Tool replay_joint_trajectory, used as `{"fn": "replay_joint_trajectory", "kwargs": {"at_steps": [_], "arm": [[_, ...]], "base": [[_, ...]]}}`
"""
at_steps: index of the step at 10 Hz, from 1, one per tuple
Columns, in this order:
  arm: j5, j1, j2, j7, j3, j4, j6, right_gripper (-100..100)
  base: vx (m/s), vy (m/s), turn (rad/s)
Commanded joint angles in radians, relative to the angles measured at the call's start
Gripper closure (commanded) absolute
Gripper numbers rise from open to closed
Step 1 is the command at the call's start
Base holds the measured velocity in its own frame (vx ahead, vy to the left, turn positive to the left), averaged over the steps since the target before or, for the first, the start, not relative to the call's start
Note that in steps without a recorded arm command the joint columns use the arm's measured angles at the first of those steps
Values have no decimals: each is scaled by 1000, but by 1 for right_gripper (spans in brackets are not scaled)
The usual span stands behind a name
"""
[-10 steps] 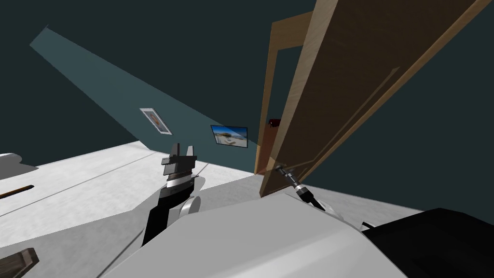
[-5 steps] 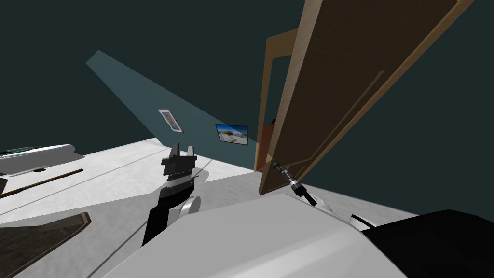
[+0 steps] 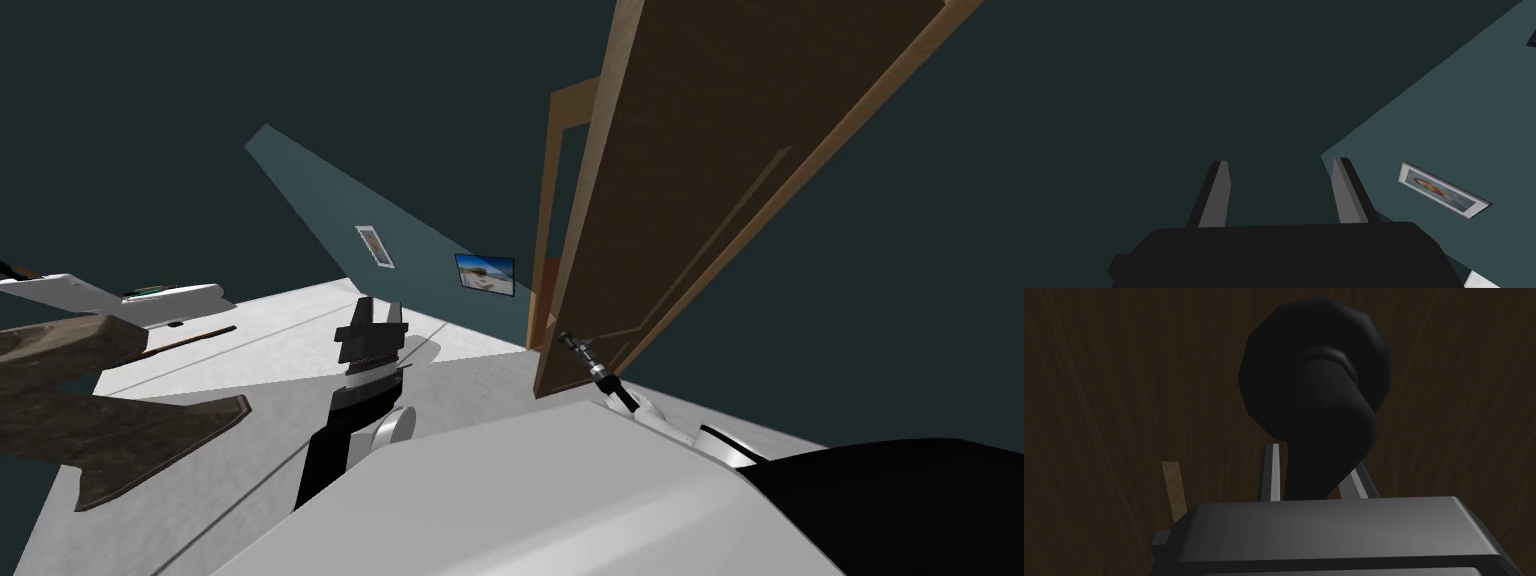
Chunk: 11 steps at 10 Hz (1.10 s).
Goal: Pull the door open
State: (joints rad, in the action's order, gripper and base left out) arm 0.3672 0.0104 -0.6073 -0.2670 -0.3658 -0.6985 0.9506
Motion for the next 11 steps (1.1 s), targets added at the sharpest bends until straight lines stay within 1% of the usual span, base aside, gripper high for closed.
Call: {"fn": "replay_joint_trajectory", "kwargs": {"at_steps": [1, 3, 6, 7, 8, 9, 11], "arm": [[13, 13, 14, 24, -18, -23, -31, 100], [30, 38, 23, 42, -31, -27, -57, 100], [47, 64, 31, 61, -44, -30, -85, 100], [44, 58, 29, 54, -42, -27, -80, 100], [54, 43, 12, 41, -58, -18, -52, 100], [57, 38, 6, 37, -63, -16, -43, 100], [71, 15, -22, 18, -83, -5, 3, 100]], "base": [[-231, -139, 138], [-230, -105, 118], [-182, -121, 72], [-69, -41, 27], [-115, -16, 188], [-156, -24, 176], [-168, -57, 189]]}}
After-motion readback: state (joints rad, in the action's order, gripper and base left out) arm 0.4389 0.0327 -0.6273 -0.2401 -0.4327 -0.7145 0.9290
